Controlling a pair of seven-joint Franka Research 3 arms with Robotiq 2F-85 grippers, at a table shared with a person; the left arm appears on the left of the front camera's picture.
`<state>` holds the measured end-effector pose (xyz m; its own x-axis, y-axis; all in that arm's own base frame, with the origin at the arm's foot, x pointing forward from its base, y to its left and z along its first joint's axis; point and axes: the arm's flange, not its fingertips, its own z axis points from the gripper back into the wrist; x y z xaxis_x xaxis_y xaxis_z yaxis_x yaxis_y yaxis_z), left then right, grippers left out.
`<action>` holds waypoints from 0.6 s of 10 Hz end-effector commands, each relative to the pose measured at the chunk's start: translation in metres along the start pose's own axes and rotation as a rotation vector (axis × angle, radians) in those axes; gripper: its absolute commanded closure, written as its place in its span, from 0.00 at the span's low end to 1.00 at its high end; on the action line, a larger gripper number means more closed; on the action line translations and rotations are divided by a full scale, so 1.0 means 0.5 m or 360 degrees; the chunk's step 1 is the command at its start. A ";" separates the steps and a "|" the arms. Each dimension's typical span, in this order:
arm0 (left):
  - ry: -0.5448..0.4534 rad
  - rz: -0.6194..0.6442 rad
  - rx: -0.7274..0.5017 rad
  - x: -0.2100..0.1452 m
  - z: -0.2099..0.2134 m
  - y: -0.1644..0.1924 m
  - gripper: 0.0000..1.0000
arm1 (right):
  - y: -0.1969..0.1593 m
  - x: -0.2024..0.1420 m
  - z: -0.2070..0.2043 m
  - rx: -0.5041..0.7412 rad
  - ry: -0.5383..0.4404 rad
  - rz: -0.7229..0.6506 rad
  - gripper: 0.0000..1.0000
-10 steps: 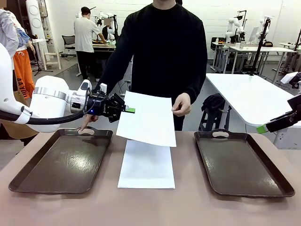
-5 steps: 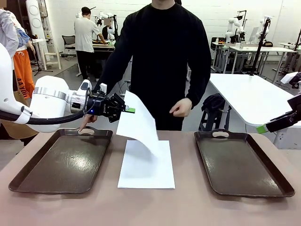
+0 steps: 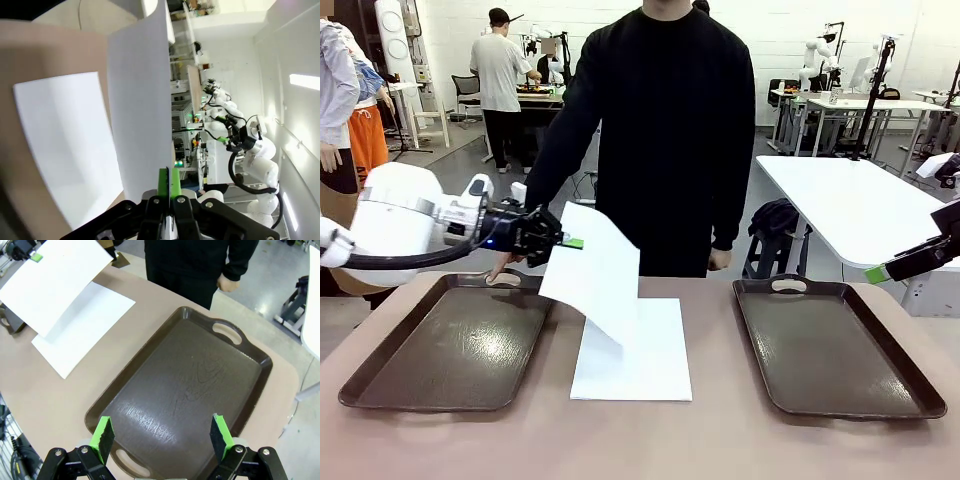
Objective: Sort the A4 documents.
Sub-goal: Place the A4 Paper in the designated Handle tray.
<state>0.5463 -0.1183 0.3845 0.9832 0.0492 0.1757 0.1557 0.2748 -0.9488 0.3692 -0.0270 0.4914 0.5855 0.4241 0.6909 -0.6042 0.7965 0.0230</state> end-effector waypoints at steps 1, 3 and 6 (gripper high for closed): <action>0.0133 -0.0033 0.0101 -0.048 0.063 -0.014 0.99 | 0.000 -0.001 -0.001 0.0014 -0.0007 -0.0004 0.00; 0.0146 -0.0023 0.0204 -0.068 0.120 0.013 0.99 | 0.000 -0.001 -0.001 0.0014 -0.0007 -0.0004 0.00; 0.0209 -0.0066 0.0288 -0.068 0.171 0.060 0.99 | 0.000 -0.001 -0.001 0.0014 -0.0007 -0.0004 0.00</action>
<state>0.5055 -0.0333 0.3751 0.9864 -0.0558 0.1543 0.1630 0.4415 -0.8823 0.3692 -0.0269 0.4915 0.5853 0.4245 0.6908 -0.6042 0.7965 0.0224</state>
